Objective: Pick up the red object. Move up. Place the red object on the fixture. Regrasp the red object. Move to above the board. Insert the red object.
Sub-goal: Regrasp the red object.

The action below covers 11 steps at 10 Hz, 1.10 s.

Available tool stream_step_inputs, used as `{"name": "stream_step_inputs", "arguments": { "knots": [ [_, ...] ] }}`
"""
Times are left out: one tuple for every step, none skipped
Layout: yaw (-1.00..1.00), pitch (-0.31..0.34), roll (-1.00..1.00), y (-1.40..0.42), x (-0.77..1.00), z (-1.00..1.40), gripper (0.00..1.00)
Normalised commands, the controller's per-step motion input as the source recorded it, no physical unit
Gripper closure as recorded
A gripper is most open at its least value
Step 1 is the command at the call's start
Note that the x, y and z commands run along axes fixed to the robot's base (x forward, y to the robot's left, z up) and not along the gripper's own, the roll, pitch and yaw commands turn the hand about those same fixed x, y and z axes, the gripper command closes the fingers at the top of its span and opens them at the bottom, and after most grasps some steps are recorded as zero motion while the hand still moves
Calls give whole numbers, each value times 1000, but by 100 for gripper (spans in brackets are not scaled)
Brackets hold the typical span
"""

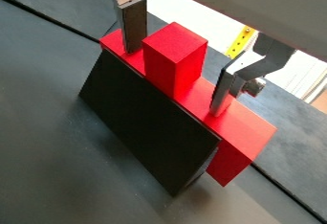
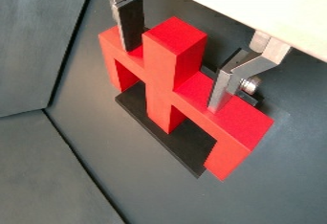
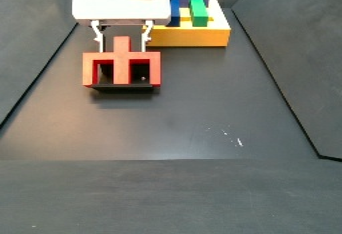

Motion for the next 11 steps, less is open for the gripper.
{"name": "stream_step_inputs", "arguments": {
  "knots": [
    [0, 0, 0, 0, 0, 0, 100],
    [0, 0, 0, 0, 0, 0, 100],
    [0, 0, 0, 0, 0, 0, 100],
    [0, 0, 0, 0, 0, 0, 100],
    [0, 0, 0, 0, 0, 0, 100],
    [0, 0, 0, 0, 0, 0, 100],
    [0, 0, 0, 0, 0, 0, 100],
    [0, 0, 0, 0, 0, 0, 100],
    [0, 0, 0, 0, 0, 0, 100],
    [0, 0, 0, 0, 0, 0, 100],
    [0, 0, 0, 0, 0, 0, 100]
  ]
}}
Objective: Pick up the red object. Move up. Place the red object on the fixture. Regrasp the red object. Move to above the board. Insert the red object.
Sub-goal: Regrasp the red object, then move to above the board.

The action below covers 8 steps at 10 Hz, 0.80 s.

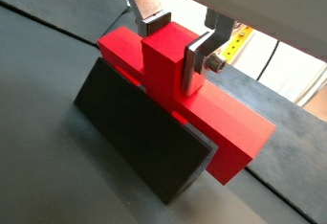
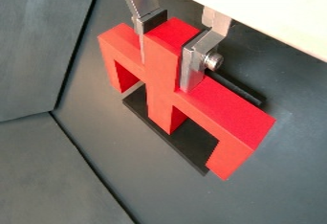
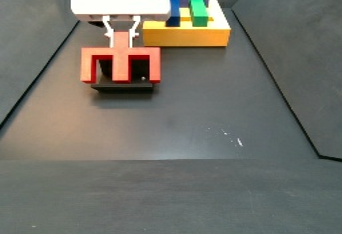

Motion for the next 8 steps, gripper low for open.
{"name": "stream_step_inputs", "arguments": {
  "knots": [
    [0, 0, 0, 0, 0, 0, 100],
    [0, 0, 0, 0, 0, 0, 100],
    [0, 0, 0, 0, 0, 0, 100],
    [0, 0, 0, 0, 0, 0, 100],
    [0, 0, 0, 0, 0, 0, 100],
    [0, 0, 0, 0, 0, 1400, 100],
    [12, 36, -13, 8, -29, 1400, 100],
    [7, 24, -30, 6, -46, 1400, 100]
  ]
}}
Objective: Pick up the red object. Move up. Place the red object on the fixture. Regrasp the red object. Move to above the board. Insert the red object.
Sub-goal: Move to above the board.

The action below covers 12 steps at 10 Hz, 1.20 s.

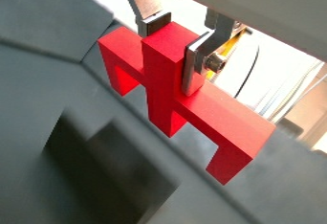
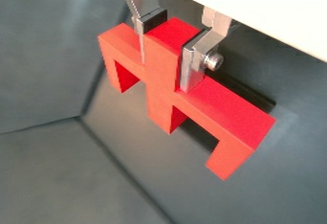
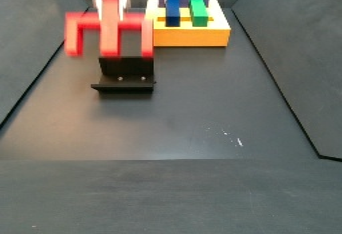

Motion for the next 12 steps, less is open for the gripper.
{"name": "stream_step_inputs", "arguments": {
  "knots": [
    [19, 10, -1, 27, -45, 1400, 100],
    [7, 37, 6, -2, -27, 1400, 100],
    [5, 35, -6, -2, -28, 1400, 100],
    [8, 39, -12, 8, -14, 1400, 100],
    [10, 54, -7, -10, 7, 583, 100],
    [-43, 107, -1000, -1400, -1021, 282, 100],
    [-39, 105, -1000, -1400, -1021, 270, 100],
    [-26, 76, -1000, -1400, -1141, 291, 100],
    [-20, 74, -1000, -1400, -1147, 273, 100],
    [-13, 74, -1000, -1400, -1149, 282, 100],
    [-10, 73, -1000, -1400, -1161, 284, 100],
    [1, 63, -1000, -604, -553, 124, 100]
  ]
}}
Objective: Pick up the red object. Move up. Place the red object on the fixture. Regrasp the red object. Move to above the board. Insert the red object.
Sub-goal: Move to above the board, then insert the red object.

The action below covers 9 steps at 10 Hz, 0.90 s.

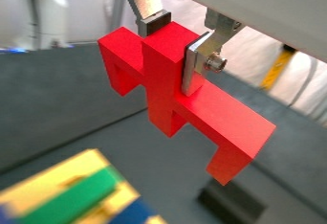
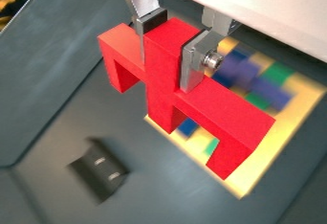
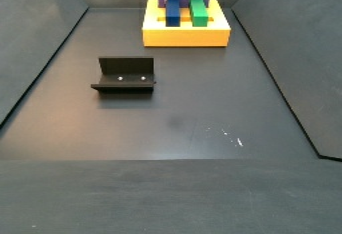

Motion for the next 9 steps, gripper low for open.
{"name": "stream_step_inputs", "arguments": {
  "knots": [
    [2, 62, -1000, -121, -164, 6, 100],
    [2, 63, -1000, 9, -33, 1, 100],
    [3, 43, -1000, -8, -53, 12, 100],
    [4, 5, -869, 2, -78, 1, 100],
    [1, -30, -590, 32, -73, 0, 100],
    [1, -44, -400, 33, -65, 1, 100],
    [0, -45, -262, 16, -50, -6, 100],
    [0, -7, 0, 0, 0, -20, 100],
    [0, -119, -73, 0, 0, -323, 100]
  ]
}}
